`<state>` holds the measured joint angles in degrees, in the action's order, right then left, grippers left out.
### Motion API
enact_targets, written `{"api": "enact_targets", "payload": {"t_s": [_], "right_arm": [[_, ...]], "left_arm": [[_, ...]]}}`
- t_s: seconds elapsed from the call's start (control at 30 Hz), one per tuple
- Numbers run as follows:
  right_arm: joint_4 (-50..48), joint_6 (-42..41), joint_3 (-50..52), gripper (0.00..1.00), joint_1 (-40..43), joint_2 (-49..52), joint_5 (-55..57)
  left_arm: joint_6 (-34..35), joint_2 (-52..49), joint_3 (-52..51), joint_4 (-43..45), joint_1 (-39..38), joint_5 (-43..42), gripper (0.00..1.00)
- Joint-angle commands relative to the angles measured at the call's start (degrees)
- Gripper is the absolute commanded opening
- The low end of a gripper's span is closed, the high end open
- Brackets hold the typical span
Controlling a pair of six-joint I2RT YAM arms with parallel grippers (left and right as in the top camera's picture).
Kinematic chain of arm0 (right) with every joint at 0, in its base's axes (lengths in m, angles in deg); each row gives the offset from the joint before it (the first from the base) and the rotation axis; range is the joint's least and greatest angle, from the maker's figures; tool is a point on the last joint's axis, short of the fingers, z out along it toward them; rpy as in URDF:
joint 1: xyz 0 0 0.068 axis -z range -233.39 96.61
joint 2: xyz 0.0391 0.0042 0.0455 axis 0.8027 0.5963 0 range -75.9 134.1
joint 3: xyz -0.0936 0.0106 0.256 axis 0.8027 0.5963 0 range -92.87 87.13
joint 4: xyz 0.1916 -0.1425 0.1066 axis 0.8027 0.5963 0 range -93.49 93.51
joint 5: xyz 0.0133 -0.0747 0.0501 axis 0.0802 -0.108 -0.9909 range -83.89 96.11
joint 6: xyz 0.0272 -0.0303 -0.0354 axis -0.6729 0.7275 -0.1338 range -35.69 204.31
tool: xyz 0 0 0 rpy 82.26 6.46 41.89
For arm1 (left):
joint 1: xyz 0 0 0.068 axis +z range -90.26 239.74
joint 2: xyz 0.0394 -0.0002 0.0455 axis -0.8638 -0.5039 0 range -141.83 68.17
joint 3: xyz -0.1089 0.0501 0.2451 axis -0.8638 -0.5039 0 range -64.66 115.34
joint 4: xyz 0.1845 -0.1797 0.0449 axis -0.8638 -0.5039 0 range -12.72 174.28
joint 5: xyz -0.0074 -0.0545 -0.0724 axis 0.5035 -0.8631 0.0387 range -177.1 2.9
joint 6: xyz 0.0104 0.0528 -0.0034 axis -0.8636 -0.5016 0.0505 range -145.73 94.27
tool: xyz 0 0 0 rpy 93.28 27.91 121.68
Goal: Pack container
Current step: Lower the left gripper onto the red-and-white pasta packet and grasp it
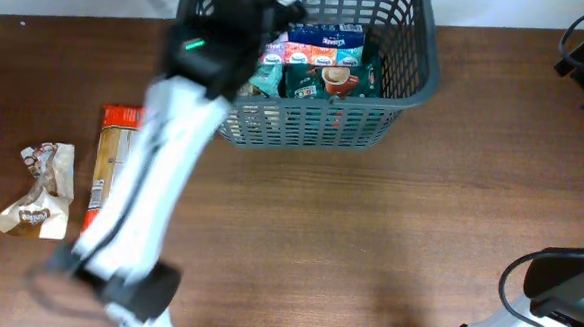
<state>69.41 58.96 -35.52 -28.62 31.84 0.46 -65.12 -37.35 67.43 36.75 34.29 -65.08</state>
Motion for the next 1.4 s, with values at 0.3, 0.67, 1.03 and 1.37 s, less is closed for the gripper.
{"api": "enact_targets", "payload": {"t_s": [0.3,0.67,1.03,1.37], "right_arm": [[-0.02,-0.26,0.28,0.99,0.00,-0.55,-0.11],[-0.02,-0.26,0.28,0.99,0.00,-0.55,-0.11],[-0.02,-0.26,0.28,0.99,0.00,-0.55,-0.11],[-0.02,-0.26,0.28,0.99,0.00,-0.55,-0.11]], "left_arm": [[34.01,14.01,2.12,-38.38,19.61,-1.99,0.99],[33.51,-1.27,-16.92,-33.70,39.60,-20.98,0.99],[24.79,-15.17,-28.09,-27.63,41.44,-20.13,0.96],[21.73,-22.91,-32.00,-20.41,41.83,-14.12,0.89]]}}
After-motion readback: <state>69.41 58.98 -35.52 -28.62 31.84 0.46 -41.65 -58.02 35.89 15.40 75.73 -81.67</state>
